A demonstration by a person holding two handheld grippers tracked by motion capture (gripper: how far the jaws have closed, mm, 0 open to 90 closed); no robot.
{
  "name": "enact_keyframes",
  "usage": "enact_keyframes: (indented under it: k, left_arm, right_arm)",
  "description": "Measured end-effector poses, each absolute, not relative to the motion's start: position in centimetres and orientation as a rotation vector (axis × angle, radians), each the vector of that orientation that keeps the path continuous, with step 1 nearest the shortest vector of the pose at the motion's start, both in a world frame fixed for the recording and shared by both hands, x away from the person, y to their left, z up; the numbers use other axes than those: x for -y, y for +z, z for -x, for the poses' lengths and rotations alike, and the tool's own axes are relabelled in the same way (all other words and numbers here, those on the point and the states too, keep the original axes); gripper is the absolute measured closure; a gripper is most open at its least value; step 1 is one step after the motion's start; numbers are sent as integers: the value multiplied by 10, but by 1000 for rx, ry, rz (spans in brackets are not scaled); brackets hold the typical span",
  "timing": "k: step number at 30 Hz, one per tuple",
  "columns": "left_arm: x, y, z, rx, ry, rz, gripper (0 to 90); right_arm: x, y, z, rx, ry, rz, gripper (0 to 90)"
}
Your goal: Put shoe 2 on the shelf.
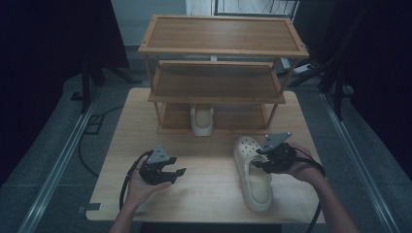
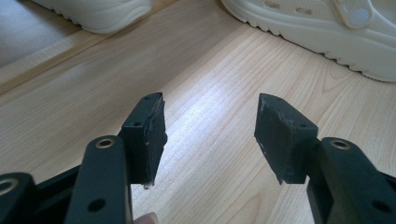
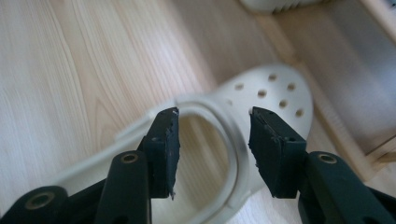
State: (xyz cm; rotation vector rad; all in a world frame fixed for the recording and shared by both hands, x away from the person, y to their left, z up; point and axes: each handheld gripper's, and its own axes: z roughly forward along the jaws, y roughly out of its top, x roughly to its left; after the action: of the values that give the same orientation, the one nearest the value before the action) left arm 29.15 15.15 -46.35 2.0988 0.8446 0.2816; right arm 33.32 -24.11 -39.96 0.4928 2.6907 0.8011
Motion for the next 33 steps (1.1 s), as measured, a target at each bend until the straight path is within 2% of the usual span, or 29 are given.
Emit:
enact_keyframes:
  k: [5, 15, 17, 24, 33]
  left_arm:
    - [-148, -466, -293, -841, 268, -2108, 442]
    - [-146, -469, -293, -846, 259, -2111, 442]
    - [-147, -468, -292, -844, 259, -2111, 441]
    - [-151, -466, -292, -851, 265, -2087, 442]
    - [-155, -465, -292, -863, 265, -2075, 443]
  right_arm:
    - [240, -410, -348, -2738, 751, -486, 538]
    - [234, -420, -366, -2808, 644, -431, 645]
    - [231, -419, -365, -2806, 610, -395, 690]
    - [229, -411, -366, -2739, 570, -363, 764]
    - [228, -384, -372, -2639, 689, -383, 780]
